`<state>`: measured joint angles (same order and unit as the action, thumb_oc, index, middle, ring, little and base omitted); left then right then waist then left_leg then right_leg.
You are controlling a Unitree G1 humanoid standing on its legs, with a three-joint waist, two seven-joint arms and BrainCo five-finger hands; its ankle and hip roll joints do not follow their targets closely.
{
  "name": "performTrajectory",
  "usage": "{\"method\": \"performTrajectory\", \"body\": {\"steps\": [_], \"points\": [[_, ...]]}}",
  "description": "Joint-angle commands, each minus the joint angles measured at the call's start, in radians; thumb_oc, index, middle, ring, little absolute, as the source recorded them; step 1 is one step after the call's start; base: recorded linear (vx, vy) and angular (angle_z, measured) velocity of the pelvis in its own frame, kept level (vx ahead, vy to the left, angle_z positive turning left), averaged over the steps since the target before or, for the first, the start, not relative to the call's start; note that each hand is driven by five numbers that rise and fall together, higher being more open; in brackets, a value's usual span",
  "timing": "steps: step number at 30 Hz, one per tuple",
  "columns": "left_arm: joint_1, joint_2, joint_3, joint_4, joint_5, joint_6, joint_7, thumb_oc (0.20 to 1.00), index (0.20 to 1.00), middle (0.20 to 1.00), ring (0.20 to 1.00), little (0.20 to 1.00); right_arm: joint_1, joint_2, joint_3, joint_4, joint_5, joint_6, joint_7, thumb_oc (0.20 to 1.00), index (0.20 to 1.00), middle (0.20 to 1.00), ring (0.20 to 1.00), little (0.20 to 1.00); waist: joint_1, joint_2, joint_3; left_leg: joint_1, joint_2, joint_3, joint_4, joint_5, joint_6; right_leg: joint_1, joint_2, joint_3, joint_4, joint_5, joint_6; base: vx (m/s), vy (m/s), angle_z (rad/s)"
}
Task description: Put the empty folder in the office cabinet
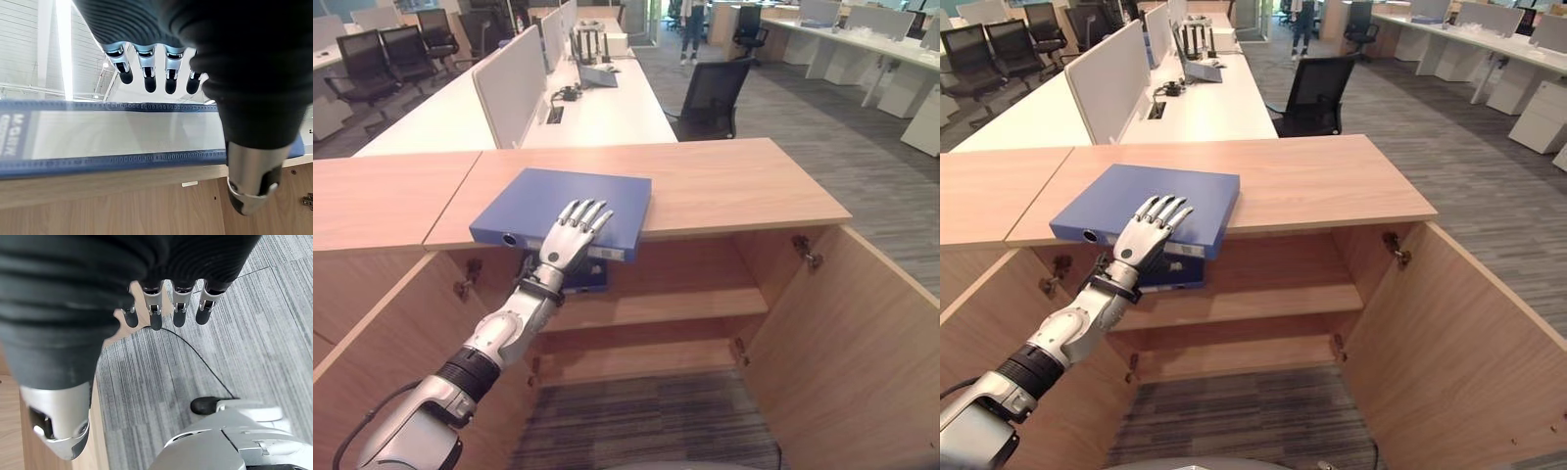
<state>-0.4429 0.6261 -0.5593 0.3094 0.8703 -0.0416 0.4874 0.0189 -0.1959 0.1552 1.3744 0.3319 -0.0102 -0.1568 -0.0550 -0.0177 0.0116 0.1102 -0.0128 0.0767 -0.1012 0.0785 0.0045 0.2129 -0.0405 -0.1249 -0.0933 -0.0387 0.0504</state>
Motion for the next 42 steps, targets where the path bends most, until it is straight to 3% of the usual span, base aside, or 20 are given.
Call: {"method": "performTrajectory", "body": {"steps": [1,10,23,25,26,32,33,34,35,42], "points": [[-0.207,0.004,0.012,0.109,-0.027,0.033,0.025,1.0,1.0,1.0,1.0,1.0,-0.055,-0.014,0.039,0.046,-0.02,-0.007,-0.009,1.0,1.0,1.0,1.0,1.0,0.0,-0.021,0.0,0.087,0.019,-0.02,0.014,-0.187,-0.016,-0.027,-0.061,-0.068,0.006,0.009,0.086,0.0,0.0,0.0],[-0.347,0.012,-0.039,0.208,-0.042,0.071,0.05,1.0,1.0,1.0,1.0,1.0,-0.059,-0.023,0.059,0.045,-0.018,-0.007,-0.004,1.0,1.0,1.0,1.0,1.0,-0.018,-0.014,-0.003,0.092,0.02,-0.01,0.014,-0.187,-0.017,-0.027,-0.061,-0.062,0.006,0.011,0.088,0.0,0.0,0.0],[-0.346,0.002,-0.076,0.282,-0.031,0.077,0.019,1.0,1.0,1.0,1.0,1.0,-0.056,-0.025,0.06,0.052,-0.01,-0.006,-0.003,1.0,1.0,1.0,1.0,1.0,-0.023,-0.011,-0.005,0.099,0.021,-0.001,0.014,-0.19,-0.018,-0.025,-0.061,-0.06,0.006,0.009,0.09,0.0,0.0,0.0],[-0.346,-0.009,-0.09,0.329,-0.024,0.087,0.004,0.435,0.435,0.435,0.435,0.435,-0.055,-0.025,0.06,0.049,-0.011,-0.007,-0.004,1.0,1.0,1.0,1.0,1.0,-0.024,-0.009,-0.006,0.101,0.021,0.001,0.014,-0.192,-0.017,-0.024,-0.061,-0.061,0.006,0.01,0.09,0.0,0.0,0.0],[-0.351,-0.015,-0.096,0.351,-0.023,0.088,0.003,0.2,0.2,0.2,0.2,0.2,-0.056,-0.026,0.06,0.048,-0.01,-0.007,-0.003,1.0,1.0,1.0,1.0,1.0,-0.025,-0.009,-0.006,0.103,0.02,0.003,0.014,-0.192,-0.017,-0.023,-0.061,-0.061,0.006,0.01,0.091,0.0,0.0,0.0],[-0.345,-0.031,-0.098,0.39,-0.037,0.087,-0.004,0.2,0.2,0.2,0.2,0.2,-0.049,-0.027,0.063,0.048,-0.013,-0.009,-0.003,1.0,1.0,1.0,1.0,1.0,-0.029,-0.008,-0.009,0.115,0.018,0.01,0.014,-0.197,-0.017,-0.014,-0.061,-0.057,0.006,0.008,0.091,0.01,0.002,-0.04],[-0.341,-0.034,-0.11,0.388,-0.031,0.08,-0.017,0.357,0.357,0.357,0.357,0.357,-0.044,-0.028,0.059,0.056,-0.015,-0.005,-0.001,1.0,1.0,1.0,1.0,1.0,-0.03,-0.008,-0.012,0.121,0.019,0.013,0.014,-0.2,-0.016,-0.009,-0.062,-0.056,0.007,0.006,0.092,0.03,0.006,-0.16],[-0.343,-0.035,-0.113,0.392,-0.029,0.08,-0.019,0.42,0.42,0.42,0.42,0.42,-0.042,-0.029,0.058,0.057,-0.016,-0.004,-0.001,1.0,1.0,1.0,1.0,1.0,-0.03,-0.009,-0.012,0.123,0.018,0.014,0.014,-0.201,-0.016,-0.007,-0.062,-0.055,0.007,0.005,0.092,0.03,0.006,-0.09],[-0.349,-0.037,-0.119,0.407,-0.023,0.085,-0.023,0.209,0.209,0.209,0.209,0.209,-0.041,-0.03,0.058,0.058,-0.019,-0.004,0.001,1.0,1.0,1.0,1.0,1.0,-0.031,-0.009,-0.012,0.127,0.02,0.016,0.014,-0.201,-0.015,-0.007,-0.062,-0.052,0.007,0.005,0.092,0.02,0.004,-0.07],[-0.368,-0.088,-0.15,0.548,-0.028,0.109,-0.036,0.2,0.2,0.2,0.2,0.2,-0.047,-0.03,0.063,0.062,-0.01,-0.007,0.001,1.0,1.0,1.0,1.0,1.0,-0.043,-0.009,-0.008,0.131,0.02,0.028,0.014,-0.2,-0.015,-0.01,-0.057,-0.04,0.006,0.007,0.092,0.01,0.004,-0.05]]}}
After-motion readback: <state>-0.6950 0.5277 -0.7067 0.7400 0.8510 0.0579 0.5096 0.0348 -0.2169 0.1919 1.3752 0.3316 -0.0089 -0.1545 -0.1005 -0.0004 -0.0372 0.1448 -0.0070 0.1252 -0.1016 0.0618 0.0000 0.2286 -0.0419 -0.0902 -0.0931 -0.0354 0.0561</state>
